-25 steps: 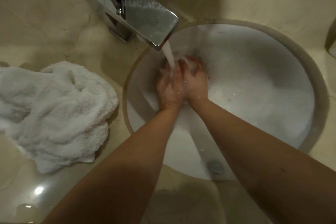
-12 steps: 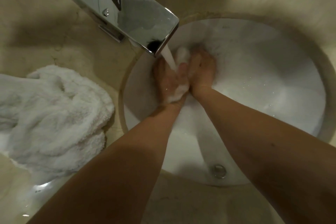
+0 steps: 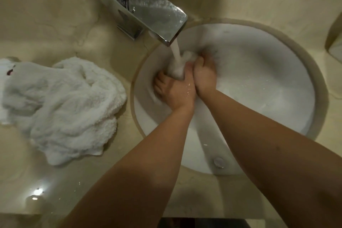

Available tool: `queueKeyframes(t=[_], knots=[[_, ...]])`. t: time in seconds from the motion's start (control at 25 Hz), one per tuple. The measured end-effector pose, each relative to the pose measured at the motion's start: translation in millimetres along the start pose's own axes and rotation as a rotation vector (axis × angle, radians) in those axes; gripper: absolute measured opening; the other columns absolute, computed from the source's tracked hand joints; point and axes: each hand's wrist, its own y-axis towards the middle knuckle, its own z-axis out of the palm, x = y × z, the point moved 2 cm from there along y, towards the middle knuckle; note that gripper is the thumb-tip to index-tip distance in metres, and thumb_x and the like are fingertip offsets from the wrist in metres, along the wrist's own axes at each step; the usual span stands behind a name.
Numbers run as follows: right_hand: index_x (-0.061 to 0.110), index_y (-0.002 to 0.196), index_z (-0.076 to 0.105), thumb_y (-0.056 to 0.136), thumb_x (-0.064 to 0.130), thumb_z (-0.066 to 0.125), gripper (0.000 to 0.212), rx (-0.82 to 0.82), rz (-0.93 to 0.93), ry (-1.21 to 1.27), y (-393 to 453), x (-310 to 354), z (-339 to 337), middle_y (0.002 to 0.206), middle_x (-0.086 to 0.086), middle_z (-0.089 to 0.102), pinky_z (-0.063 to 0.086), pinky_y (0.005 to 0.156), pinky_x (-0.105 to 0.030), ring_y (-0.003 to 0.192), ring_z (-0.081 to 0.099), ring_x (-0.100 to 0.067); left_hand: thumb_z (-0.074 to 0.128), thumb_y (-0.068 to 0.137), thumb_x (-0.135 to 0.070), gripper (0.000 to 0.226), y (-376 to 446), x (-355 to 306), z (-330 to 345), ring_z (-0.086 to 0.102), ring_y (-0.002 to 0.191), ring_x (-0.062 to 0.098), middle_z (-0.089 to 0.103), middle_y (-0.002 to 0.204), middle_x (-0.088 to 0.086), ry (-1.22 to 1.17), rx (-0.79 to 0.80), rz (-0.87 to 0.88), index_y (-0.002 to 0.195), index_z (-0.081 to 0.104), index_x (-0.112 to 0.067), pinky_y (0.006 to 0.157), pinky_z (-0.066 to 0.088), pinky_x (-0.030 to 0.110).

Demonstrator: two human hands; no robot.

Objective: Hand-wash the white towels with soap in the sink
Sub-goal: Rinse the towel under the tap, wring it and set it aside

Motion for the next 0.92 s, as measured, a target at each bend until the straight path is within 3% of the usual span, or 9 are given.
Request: queueKeyframes(t=[0.08,0.16,0.28,0.4,0.48,0.6,0.72,0.84,0.92], knots=[[0.006,0.11,0.061,0.103,0.021,0.037,0.028,0.039,0.048,0.044,-1.5,-3.5,-3.7,0.115,-0.019,0.063,0.04,0.083,-0.029,0.106,0.057,-0.031,0.058,0.065,-0.084,0.105,2.4,-8.7,-3.0,0.043,0.132,0.029,0.049,0.139,0.015,-0.172,0.232,-0.336,0.134,0.053,-0.005,0.113,0.03,0.037],[0.011,0.092,0.061,0.1,0.019,0.041,0.023,0.008,0.069,0.238,-6.9,-3.2,-7.6,0.092,-0.01,0.067,0.045,0.077,-0.03,0.086,0.061,-0.023,0.068,0.07,-0.077,0.083,6.7,-9.1,-6.8,0.053,0.122,0.022,0.057,0.129,0.004,-0.369,0.388,-0.484,0.124,0.063,-0.014,0.107,0.04,0.035],[0.011,0.101,0.06,0.101,0.029,0.051,0.02,-0.004,-0.008,0.403,-19.0,0.1,-12.1,0.086,0.004,0.066,0.049,0.069,-0.019,0.075,0.064,-0.003,0.065,0.077,-0.067,0.048,10.7,-8.9,-20.7,0.064,0.097,0.016,0.067,0.103,-0.004,-0.386,0.36,-0.307,0.098,0.071,-0.024,0.089,0.048,0.027],[0.015,0.121,0.054,0.103,0.033,0.047,0.027,0.087,-0.106,0.39,-22.5,4.1,-14.6,0.105,0.004,0.066,0.05,0.078,-0.016,0.09,0.064,0.002,0.067,0.086,-0.054,0.051,6.2,-19.5,-37.1,0.048,0.096,0.01,0.05,0.112,-0.004,-0.286,0.15,0.003,0.114,0.066,-0.012,0.085,0.028,0.01],[0.018,0.13,0.052,0.104,0.036,0.041,0.033,0.162,-0.145,0.342,-21.3,10.6,-13.9,0.121,0.002,0.063,0.049,0.092,-0.02,0.107,0.061,-0.008,0.06,0.092,-0.052,0.046,6.6,-21.2,-41.9,0.054,0.097,0.017,0.055,0.111,0.002,-0.24,0.122,0.191,0.109,0.065,-0.009,0.084,0.032,0.015],[0.018,0.117,0.062,0.094,0.049,0.047,0.042,0.174,-0.109,0.342,-20.3,17.5,-9.4,0.108,0.001,0.07,0.052,0.094,-0.04,0.1,0.066,-0.015,0.046,0.093,-0.055,0.055,12.2,-11.6,-37.2,0.059,0.104,0.03,0.061,0.109,0.013,-0.199,0.158,0.333,0.105,0.067,-0.006,0.093,0.046,0.036],[0.017,0.115,0.056,0.089,0.042,0.05,0.037,0.126,-0.068,0.31,-20.5,11.6,-11.1,0.105,-0.001,0.067,0.053,0.092,-0.045,0.095,0.066,-0.017,0.043,0.094,-0.055,0.06,9.0,-7.5,-34.0,0.055,0.11,0.027,0.06,0.116,0.015,-0.131,0.212,0.425,0.112,0.067,-0.004,0.099,0.044,0.034],[0.022,0.137,0.046,0.09,0.034,0.041,0.049,0.125,-0.116,0.196,-20.3,6.0,-19.7,0.125,-0.008,0.062,0.053,0.093,-0.043,0.104,0.063,-0.024,0.043,0.089,-0.057,0.058,15.7,-0.7,-34.7,0.053,0.091,0.007,0.061,0.108,0.006,-0.282,0.269,0.339,0.104,0.068,-0.007,0.083,0.045,0.017],[0.017,0.135,0.053,0.093,0.028,0.036,0.047,0.131,-0.178,0.069,-15.8,7.7,-20.1,0.137,-0.012,0.053,0.046,0.102,-0.04,0.118,0.056,-0.026,0.044,0.09,-0.053,0.05,18.7,0.0,-34.0,0.055,0.085,0.012,0.062,0.096,0.004,-0.345,0.254,0.34,0.09,0.069,-0.009,0.083,0.05,0.034]])
